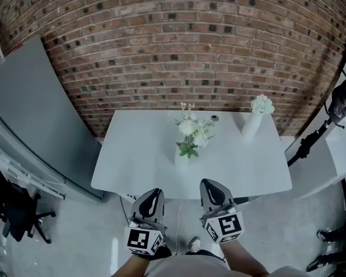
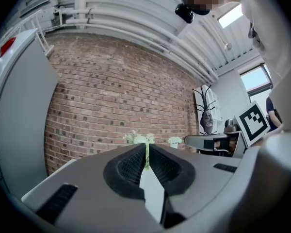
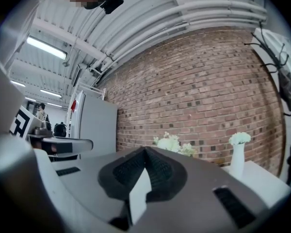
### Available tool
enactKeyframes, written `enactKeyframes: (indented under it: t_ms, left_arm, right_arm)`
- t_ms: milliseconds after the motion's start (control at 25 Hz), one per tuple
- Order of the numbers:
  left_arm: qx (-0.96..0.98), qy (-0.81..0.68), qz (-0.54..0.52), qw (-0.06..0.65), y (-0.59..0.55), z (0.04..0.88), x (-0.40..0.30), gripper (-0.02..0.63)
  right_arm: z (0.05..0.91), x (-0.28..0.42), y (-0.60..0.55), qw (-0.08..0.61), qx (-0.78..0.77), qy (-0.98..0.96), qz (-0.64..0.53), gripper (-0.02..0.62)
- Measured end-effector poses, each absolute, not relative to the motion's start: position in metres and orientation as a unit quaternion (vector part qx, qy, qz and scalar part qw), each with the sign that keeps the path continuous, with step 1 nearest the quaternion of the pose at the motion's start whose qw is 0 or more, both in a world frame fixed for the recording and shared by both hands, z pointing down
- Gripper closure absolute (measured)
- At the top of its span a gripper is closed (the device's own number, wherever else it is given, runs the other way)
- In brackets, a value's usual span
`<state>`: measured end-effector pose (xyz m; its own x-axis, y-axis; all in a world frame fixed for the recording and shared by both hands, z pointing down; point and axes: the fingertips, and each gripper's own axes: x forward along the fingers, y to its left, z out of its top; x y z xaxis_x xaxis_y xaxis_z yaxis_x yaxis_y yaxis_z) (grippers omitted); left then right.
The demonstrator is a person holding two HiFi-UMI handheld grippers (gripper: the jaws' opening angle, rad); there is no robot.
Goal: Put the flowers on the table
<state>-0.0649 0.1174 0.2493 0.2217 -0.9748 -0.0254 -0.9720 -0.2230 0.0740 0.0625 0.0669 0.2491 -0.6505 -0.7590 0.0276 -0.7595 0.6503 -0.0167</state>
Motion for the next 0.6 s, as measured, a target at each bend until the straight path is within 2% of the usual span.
enactKeyframes:
  t_ms: [600]
  left_arm:
    - [0.791,-0.61,-0.039,0.033,0.1086,0.2596,-0.0698,0.58]
  right_arm:
    - [0.2551,0.0566,0.0633,0.023,0.429,-0.903,0.015,0.578]
